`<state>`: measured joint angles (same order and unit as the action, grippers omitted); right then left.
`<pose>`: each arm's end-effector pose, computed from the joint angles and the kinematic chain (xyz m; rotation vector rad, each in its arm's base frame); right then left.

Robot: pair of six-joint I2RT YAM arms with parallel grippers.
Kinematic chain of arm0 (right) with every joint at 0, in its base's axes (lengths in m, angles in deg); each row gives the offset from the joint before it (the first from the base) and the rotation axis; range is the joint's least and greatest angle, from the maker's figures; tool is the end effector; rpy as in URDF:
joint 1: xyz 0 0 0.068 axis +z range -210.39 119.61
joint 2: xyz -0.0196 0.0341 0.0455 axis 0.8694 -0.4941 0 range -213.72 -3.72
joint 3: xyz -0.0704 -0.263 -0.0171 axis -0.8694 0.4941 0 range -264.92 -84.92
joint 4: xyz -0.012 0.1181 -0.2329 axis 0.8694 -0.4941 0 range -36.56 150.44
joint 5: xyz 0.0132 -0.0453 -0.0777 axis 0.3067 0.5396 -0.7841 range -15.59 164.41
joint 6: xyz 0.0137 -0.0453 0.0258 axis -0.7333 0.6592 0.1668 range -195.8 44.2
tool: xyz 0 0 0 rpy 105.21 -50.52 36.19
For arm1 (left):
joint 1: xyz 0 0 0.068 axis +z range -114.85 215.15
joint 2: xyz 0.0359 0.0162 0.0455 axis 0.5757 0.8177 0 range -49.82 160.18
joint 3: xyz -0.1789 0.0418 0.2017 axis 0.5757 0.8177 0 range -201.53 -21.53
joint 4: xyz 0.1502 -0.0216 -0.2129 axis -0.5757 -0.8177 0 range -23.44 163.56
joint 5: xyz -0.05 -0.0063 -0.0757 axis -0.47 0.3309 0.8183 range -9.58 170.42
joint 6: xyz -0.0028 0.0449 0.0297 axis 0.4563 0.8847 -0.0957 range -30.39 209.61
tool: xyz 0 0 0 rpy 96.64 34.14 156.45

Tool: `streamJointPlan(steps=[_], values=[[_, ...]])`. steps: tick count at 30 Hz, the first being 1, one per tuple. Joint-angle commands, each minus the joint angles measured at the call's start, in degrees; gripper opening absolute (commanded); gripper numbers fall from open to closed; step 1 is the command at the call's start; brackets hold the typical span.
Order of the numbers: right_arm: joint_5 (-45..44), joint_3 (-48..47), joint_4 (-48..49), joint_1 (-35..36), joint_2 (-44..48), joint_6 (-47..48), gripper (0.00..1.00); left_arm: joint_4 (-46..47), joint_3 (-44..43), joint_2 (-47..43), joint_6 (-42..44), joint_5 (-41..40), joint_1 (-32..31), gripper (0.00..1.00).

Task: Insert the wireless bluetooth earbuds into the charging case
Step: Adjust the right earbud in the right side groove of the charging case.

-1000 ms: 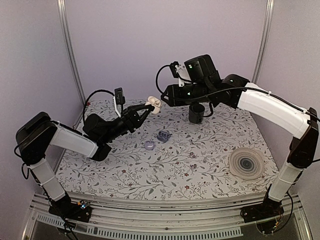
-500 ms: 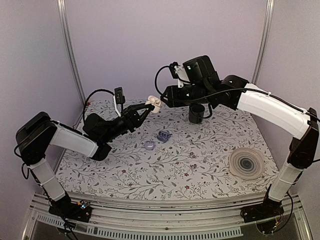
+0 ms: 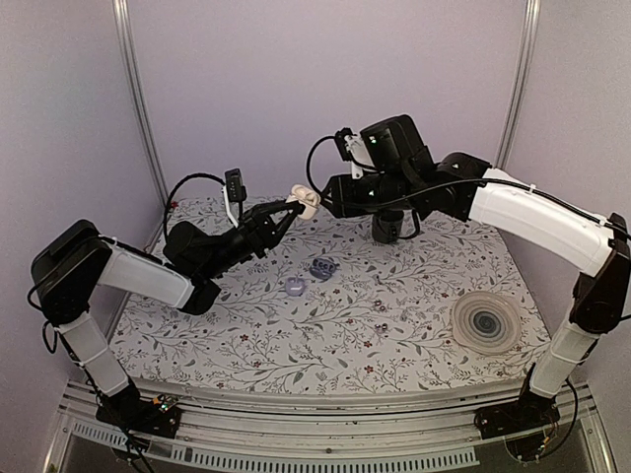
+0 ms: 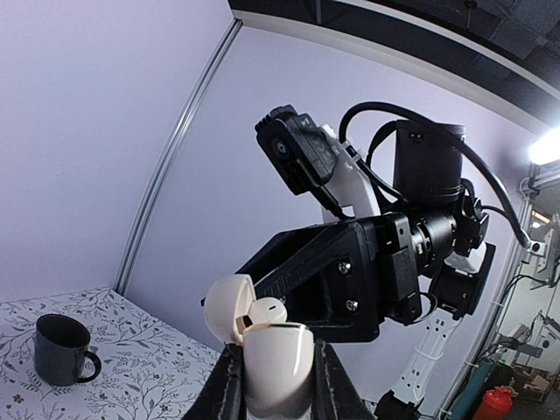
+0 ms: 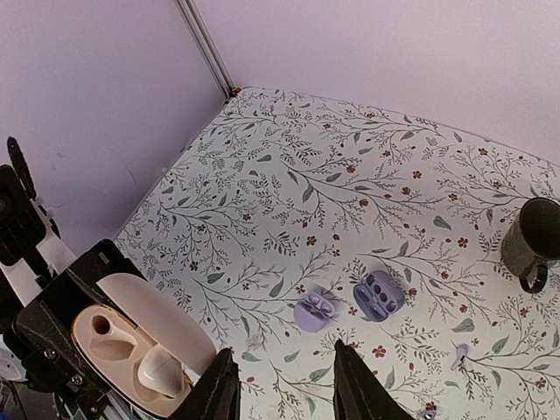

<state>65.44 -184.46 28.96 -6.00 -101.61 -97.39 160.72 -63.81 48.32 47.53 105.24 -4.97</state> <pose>0.2339 0.3172 0.3878 -0.5126 2.0870 0.6330 0.2468 -0.2276 0.2611 0.4200 1.1299 -1.4985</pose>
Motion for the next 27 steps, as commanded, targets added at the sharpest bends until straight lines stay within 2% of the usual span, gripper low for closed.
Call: streamJointPlan(steps=[1,6,12,27], values=[[-4.9,0.3,-0.4,0.6,2.9,-0.6,0.39,17.1,-1.3,0.6,-0.4,-0.2,-0.1,0.00],[-5.0,-0.1,0.5,0.6,4.4,0.5,0.43,17.2,-1.2,0.4,-0.4,-0.1,-0.1,0.00],[-0.7,-0.6,0.5,1.2,2.8,2.3,0.43,17.2,-1.5,0.5,-0.4,0.1,-0.1,0.00],[1.1,-0.6,0.2,2.2,2.0,3.5,0.42,17.0,-1.8,0.5,-0.4,0.2,-0.1,0.00]])
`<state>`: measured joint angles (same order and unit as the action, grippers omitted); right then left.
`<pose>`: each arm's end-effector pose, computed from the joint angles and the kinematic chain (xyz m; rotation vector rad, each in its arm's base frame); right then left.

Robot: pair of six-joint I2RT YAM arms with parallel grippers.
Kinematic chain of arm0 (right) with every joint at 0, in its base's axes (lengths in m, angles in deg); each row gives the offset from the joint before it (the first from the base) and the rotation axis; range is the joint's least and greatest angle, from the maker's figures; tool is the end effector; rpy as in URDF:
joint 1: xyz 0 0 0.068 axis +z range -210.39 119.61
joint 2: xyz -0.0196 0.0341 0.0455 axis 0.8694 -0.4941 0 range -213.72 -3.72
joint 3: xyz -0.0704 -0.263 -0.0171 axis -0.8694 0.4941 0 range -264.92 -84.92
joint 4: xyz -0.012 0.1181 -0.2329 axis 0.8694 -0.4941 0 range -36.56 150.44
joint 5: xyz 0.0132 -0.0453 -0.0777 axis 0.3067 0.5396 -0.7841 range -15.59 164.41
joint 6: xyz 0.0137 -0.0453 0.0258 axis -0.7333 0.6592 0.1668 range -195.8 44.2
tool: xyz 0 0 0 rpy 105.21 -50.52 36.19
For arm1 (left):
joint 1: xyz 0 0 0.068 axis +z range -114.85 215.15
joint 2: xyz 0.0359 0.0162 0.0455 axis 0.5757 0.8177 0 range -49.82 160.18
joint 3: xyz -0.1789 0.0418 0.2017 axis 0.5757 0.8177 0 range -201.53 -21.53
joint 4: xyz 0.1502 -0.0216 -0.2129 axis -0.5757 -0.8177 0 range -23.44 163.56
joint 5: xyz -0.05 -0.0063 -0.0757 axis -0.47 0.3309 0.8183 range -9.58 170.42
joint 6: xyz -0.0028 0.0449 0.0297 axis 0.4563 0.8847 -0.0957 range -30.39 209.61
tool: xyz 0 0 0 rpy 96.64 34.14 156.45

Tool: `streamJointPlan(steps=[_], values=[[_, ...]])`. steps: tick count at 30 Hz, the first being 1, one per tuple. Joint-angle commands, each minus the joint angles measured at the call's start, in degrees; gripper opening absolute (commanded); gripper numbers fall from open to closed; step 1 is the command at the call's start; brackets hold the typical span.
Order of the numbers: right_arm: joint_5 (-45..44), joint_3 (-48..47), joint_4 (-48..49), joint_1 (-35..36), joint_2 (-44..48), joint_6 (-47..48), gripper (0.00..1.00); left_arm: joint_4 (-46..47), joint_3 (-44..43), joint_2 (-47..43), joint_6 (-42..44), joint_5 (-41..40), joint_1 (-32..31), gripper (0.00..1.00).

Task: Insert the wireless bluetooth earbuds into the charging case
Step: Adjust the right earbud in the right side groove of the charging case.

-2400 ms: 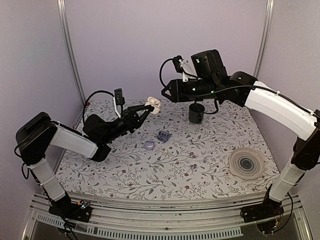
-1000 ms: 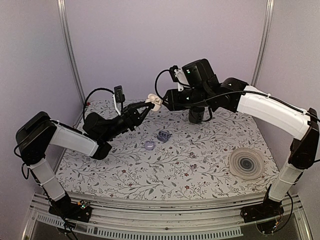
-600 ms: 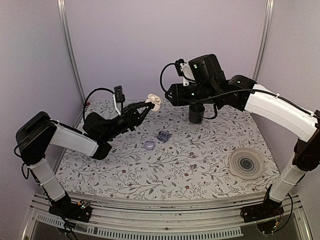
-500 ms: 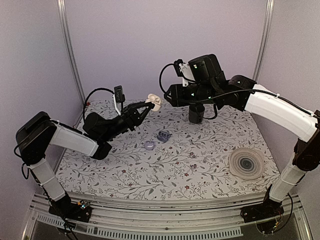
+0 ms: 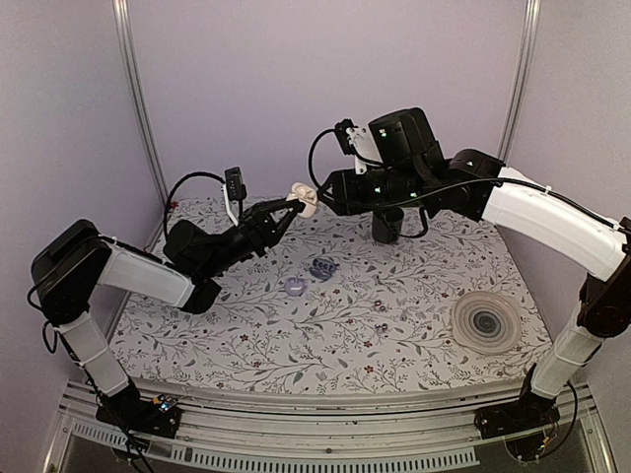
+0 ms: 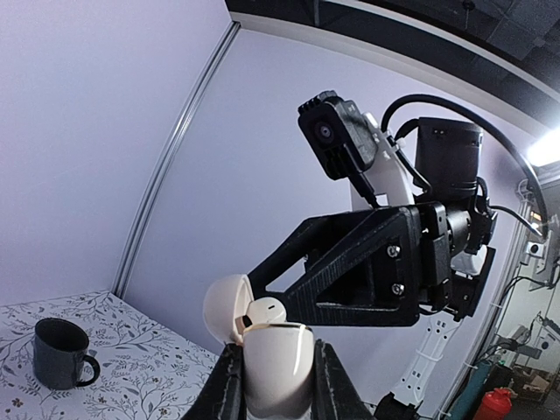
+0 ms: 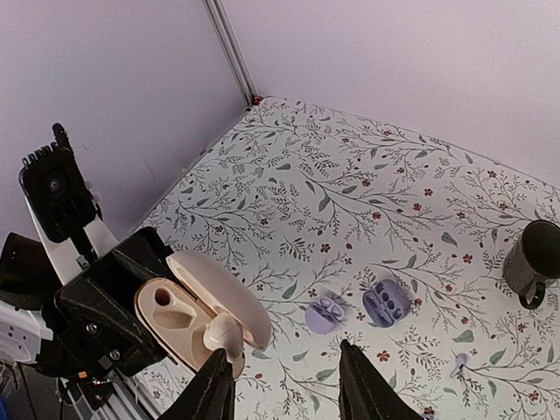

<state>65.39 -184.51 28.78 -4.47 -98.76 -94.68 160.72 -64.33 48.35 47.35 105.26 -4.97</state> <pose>0.2174 0.3115 0.4060 -0.5708 2.0226 0.6482 0.2477 -0.2283 0.2634 0.4196 1.1215 -1.5018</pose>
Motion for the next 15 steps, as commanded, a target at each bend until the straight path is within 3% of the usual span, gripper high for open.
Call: streamJointPlan(steps=[1,15], values=[[1.1,-0.4,0.3,0.8,-0.8,0.8,0.42,17.0,-1.3,0.5,-0.2,0.2,-0.1,0.00],[-3.5,-0.7,-0.7,1.1,1.2,0.8,0.43,16.9,-1.7,0.3,-0.3,0.8,-0.1,0.00]])
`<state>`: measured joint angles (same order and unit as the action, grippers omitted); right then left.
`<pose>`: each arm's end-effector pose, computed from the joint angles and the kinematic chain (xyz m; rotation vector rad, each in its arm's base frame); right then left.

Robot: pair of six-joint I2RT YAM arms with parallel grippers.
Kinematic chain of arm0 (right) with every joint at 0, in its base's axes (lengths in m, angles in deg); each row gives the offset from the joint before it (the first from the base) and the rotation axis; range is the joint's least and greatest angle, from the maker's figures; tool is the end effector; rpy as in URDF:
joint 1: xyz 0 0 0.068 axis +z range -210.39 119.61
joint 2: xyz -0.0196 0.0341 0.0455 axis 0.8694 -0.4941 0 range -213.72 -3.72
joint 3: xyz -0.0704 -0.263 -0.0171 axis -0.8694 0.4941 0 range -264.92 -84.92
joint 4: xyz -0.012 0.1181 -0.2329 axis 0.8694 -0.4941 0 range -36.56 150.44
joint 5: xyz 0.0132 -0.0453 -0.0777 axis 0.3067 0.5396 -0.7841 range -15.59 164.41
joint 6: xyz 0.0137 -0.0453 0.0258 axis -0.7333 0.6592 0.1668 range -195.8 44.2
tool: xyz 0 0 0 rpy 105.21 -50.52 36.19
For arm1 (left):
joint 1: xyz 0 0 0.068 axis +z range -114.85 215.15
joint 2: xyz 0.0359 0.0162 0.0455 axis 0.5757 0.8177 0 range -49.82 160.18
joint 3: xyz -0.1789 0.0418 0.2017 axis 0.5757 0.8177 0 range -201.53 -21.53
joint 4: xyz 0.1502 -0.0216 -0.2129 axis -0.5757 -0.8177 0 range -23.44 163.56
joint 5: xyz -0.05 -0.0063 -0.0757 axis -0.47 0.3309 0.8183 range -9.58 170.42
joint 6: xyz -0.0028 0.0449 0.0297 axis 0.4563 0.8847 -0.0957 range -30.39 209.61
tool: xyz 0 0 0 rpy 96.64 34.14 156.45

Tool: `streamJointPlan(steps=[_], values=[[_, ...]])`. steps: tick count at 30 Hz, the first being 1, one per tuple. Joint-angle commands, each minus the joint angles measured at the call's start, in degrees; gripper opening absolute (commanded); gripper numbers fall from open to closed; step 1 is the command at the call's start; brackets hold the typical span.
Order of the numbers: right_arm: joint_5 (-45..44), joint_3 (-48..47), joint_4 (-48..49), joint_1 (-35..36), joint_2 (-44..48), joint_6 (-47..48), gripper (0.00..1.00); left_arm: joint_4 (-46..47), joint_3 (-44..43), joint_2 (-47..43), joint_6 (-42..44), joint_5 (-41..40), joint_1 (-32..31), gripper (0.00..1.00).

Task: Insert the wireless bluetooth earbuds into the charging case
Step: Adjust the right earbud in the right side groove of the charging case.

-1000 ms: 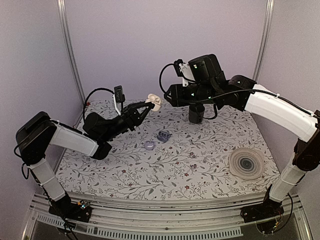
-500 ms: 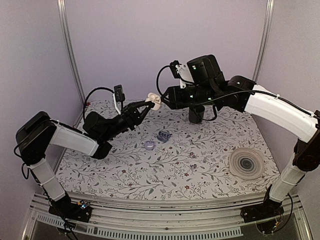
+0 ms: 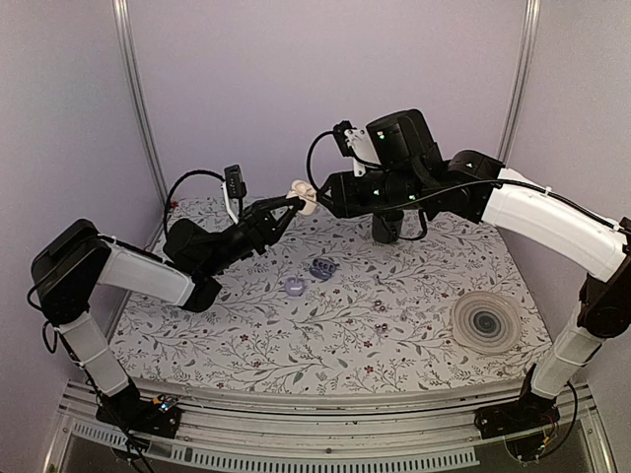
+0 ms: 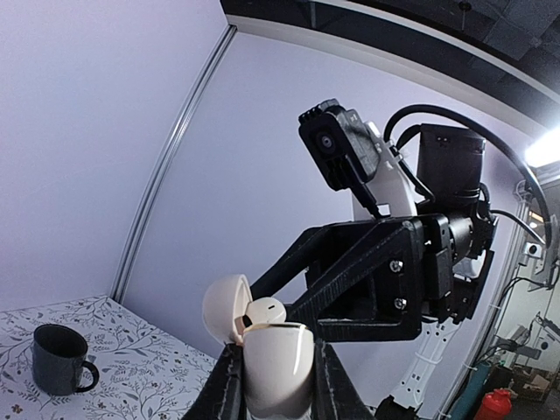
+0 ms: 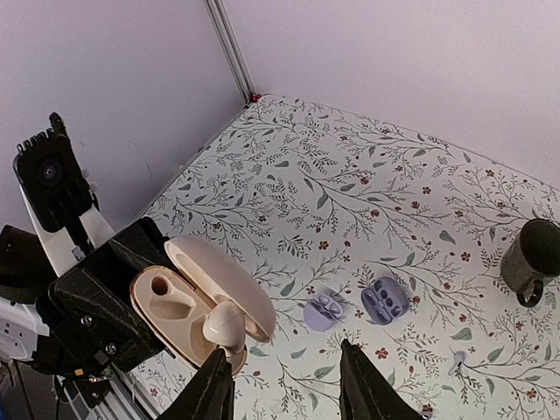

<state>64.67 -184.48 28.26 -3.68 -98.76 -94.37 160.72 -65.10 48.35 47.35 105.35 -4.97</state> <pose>0.2132 0.3138 0.4050 -0.5854 2.0252 0.6358 0.2487 -0.2293 0.2672 0.4226 1.1066 -1.5031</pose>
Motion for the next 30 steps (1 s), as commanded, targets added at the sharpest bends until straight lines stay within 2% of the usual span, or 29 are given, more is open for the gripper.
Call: streamJointPlan(steps=[1,9,21,30], values=[[-3.4,-1.3,-0.2,0.3,1.1,0.7,0.44,16.9,-0.9,0.3,-0.4,0.7,-0.1,0.00],[-5.2,-6.0,-0.4,-0.1,-1.8,3.6,0.47,16.7,-0.9,-0.3,-0.4,1.2,-0.4,0.00],[-1.6,-6.4,-1.4,-0.3,-3.4,6.0,0.47,16.5,-1.7,-0.7,-0.5,1.8,-1.0,0.00],[-3.0,-5.6,-2.6,-0.3,-2.4,5.6,0.46,16.5,-1.5,-1.2,-0.2,1.5,-1.0,0.00]])
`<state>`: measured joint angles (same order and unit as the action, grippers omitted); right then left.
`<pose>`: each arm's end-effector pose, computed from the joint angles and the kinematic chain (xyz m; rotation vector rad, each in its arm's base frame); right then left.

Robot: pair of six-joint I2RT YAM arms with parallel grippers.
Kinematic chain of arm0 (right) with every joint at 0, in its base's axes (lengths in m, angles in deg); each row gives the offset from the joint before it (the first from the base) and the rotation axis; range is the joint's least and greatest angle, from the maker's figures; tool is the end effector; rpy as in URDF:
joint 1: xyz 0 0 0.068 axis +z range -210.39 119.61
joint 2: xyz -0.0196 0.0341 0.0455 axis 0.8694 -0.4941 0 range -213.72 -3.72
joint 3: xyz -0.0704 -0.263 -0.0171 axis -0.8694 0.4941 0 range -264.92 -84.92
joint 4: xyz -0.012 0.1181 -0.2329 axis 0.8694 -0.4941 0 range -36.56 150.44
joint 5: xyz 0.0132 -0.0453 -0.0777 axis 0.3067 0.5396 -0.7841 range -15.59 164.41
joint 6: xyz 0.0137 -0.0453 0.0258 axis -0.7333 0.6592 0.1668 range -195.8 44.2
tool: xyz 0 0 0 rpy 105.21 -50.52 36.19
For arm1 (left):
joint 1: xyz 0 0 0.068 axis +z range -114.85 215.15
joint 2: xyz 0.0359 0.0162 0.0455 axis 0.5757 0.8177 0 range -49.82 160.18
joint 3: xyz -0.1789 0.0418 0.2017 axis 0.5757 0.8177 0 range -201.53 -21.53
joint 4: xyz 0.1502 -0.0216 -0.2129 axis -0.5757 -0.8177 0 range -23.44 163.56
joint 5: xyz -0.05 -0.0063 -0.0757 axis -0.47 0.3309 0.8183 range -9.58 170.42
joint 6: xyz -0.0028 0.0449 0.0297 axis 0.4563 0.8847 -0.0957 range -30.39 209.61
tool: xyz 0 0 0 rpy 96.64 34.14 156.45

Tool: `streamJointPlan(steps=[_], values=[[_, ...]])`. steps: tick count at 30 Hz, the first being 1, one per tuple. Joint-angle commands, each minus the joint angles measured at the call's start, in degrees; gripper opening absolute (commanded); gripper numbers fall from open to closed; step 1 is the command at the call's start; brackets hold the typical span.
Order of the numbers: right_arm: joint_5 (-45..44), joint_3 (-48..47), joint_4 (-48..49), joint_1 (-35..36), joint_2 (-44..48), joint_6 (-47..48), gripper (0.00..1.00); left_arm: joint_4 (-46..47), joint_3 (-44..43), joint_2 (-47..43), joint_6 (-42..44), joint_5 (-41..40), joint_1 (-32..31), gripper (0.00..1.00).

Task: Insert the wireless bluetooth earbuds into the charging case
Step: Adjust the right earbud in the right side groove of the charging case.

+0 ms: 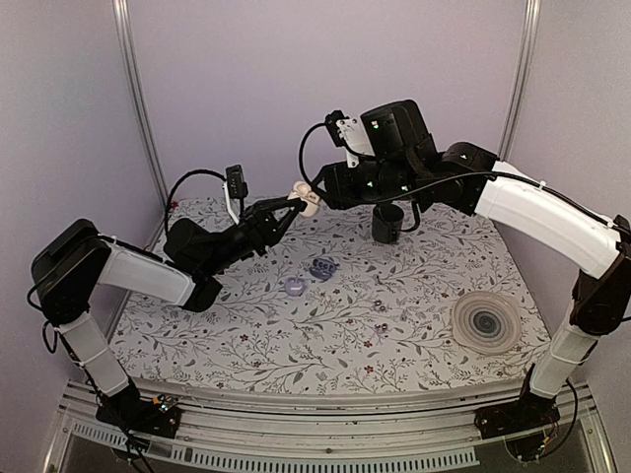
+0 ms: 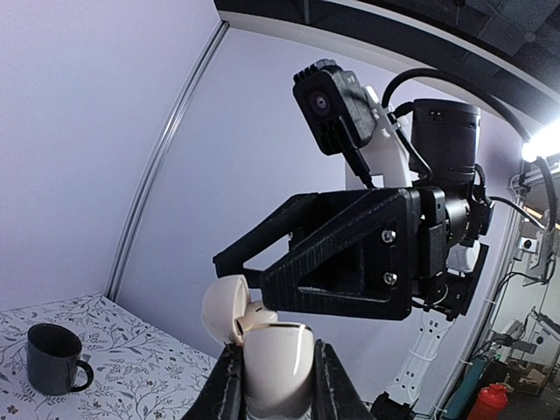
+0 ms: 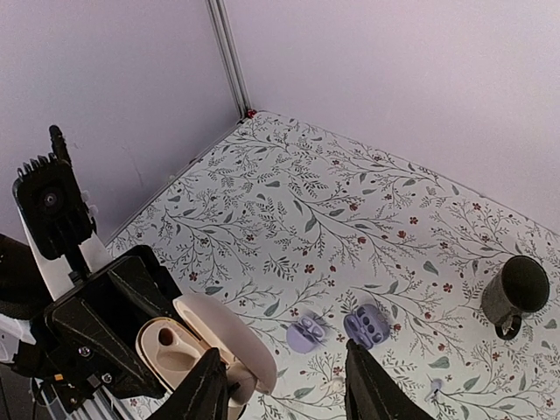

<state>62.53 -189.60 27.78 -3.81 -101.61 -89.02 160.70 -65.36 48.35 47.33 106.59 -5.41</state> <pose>0.2210 0.3218 0.4161 -0.6343 1.9576 0.5609 0.2467 -0.2319 0.2682 0.4501 1.1015 -1.5190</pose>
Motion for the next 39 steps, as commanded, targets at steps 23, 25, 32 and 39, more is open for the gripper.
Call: streamJointPlan(steps=[23,25,32,39], values=[[1.6,0.3,-2.2,-1.3,1.1,-0.4,0.47,16.9,-2.1,-1.5,-0.7,1.1,-0.6,0.00],[1.9,0.4,-2.2,-1.2,1.0,0.0,0.47,16.8,-2.2,-1.6,-0.8,1.1,-0.5,0.00],[1.7,2.0,-2.8,-1.0,1.7,0.2,0.47,16.8,-2.4,-1.9,-0.6,1.2,-0.6,0.00],[0.6,2.7,-2.9,-1.0,2.5,0.1,0.47,16.5,-3.0,-1.9,-0.9,1.7,-0.5,0.00]])
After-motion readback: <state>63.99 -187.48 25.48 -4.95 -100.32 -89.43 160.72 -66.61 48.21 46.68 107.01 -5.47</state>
